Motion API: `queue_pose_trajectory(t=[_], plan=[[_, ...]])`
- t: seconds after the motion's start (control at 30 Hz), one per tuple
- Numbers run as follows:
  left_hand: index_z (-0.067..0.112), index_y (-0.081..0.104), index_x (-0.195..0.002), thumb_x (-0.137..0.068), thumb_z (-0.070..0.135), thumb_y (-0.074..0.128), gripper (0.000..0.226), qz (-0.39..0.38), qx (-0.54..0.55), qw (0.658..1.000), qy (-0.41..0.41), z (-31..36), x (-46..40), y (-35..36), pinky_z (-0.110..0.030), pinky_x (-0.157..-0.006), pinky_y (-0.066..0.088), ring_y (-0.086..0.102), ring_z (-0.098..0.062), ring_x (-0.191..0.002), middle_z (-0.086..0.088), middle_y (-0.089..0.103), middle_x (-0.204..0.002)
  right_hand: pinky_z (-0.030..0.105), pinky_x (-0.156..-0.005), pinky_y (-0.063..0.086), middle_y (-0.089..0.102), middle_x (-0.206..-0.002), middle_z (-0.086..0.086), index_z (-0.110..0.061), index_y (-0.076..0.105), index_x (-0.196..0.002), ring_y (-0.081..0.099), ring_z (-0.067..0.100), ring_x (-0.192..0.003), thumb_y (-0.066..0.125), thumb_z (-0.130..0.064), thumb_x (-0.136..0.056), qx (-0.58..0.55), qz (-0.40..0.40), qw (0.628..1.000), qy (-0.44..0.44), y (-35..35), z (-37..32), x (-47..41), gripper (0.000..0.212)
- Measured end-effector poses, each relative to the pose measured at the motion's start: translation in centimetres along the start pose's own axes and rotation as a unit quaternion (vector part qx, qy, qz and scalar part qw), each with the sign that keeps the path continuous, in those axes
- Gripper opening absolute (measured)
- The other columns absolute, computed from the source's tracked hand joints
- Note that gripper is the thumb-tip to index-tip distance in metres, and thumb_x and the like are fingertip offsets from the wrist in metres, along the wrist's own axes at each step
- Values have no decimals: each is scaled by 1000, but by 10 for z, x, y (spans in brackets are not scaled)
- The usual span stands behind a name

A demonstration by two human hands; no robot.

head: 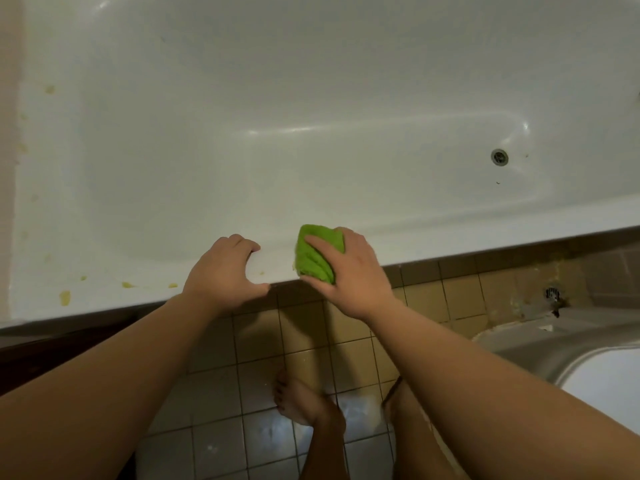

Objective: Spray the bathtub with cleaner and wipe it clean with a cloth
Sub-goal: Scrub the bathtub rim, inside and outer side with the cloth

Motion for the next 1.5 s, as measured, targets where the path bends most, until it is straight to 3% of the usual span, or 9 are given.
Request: queue_pose_trajectory(t=[0.2, 0.33, 0.53, 0.63, 0.87, 1.0, 1.1, 1.3, 1.5], plan=[[25, 53, -142, -75, 55, 80, 78, 1, -4, 1000, -19, -10, 4, -2, -30, -95, 41, 47, -15, -122, 8, 54, -132, 52, -112, 40, 36, -145, 16, -41, 38, -152, 38, 37, -130, 60, -66, -91, 14, 93, 977, 192, -48, 112, 39, 70], [26, 55, -140, -73, 54, 82, 78, 3, -17, 999, -33, -5, 1, -6, -28, -89, 40, 50, -16, -116, 7, 57, -126, 57, -112, 36, 36, -140, 17, -32, 40, -152, 34, 37, -130, 56, -63, -93, 23, 161, 940, 299, -45, 114, 31, 69], [22, 60, -135, -69, 49, 89, 76, 1, -10, 999, -46, 0, 0, -9, -33, -90, 44, 54, -20, -112, 3, 61, -120, 49, -105, 39, 51, -132, 19, -30, 54, -143, 46, 38, -120, 67, -59, -86, 26, 86, 995, 46, 11, -2, -2, 65], [21, 60, -136, -71, 48, 89, 76, -1, -14, 999, -51, 1, 1, -9, -37, -96, 47, 56, -22, -114, 1, 62, -124, 49, -101, 41, 53, -133, 19, -31, 54, -145, 50, 38, -119, 69, -61, -85, 12, 44, 999, -27, 12, 3, 0, 69], [22, 61, -135, -72, 46, 88, 73, 0, -17, 997, -71, 9, 4, -10, -38, -98, 48, 56, -21, -114, 3, 61, -122, 51, -110, 39, 44, -140, 18, -35, 47, -148, 41, 37, -127, 68, -62, -87, 30, 84, 987, 130, -53, 136, 38, 70], [26, 60, -132, -70, 44, 88, 70, -19, -19, 996, -80, 16, 1, -11, -37, -95, 49, 53, -17, -108, 6, 59, -118, 53, -114, 34, 40, -140, 17, -31, 44, -150, 37, 38, -129, 61, -61, -89, 27, 143, 959, 244, -55, 138, 35, 70], [25, 58, -134, -71, 42, 87, 71, -16, -7, 996, -86, 16, 3, -10, -36, -95, 48, 52, -17, -109, 6, 58, -119, 52, -113, 33, 43, -136, 19, -30, 47, -149, 39, 40, -124, 60, -60, -89, 29, 125, 970, 204, -32, 84, 17, 68], [18, 58, -135, -73, 40, 84, 71, 15, 5, 999, -52, 9, 11, -6, -35, -93, 46, 54, -22, -112, -1, 59, -122, 50, -103, 42, 53, -132, 20, -29, 52, -146, 49, 39, -118, 67, -60, -86, 18, 26, 999, -27, 13, -12, -8, 69], [23, 52, -141, -77, 49, 76, 73, 3, -43, 998, -36, -20, 20, -16, -36, -97, 49, 51, -18, -117, 5, 56, -130, 53, -111, 40, 45, -142, 18, -38, 44, -149, 43, 38, -129, 64, -67, -88, 21, 41, 997, 62, -11, 40, 17, 71]])
Point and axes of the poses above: each hand's wrist, its own x-axis away from the middle knuckle, its own y-axis out of the palm, z = x × y, the point moved 5 cm from there along -x, towards the middle knuckle
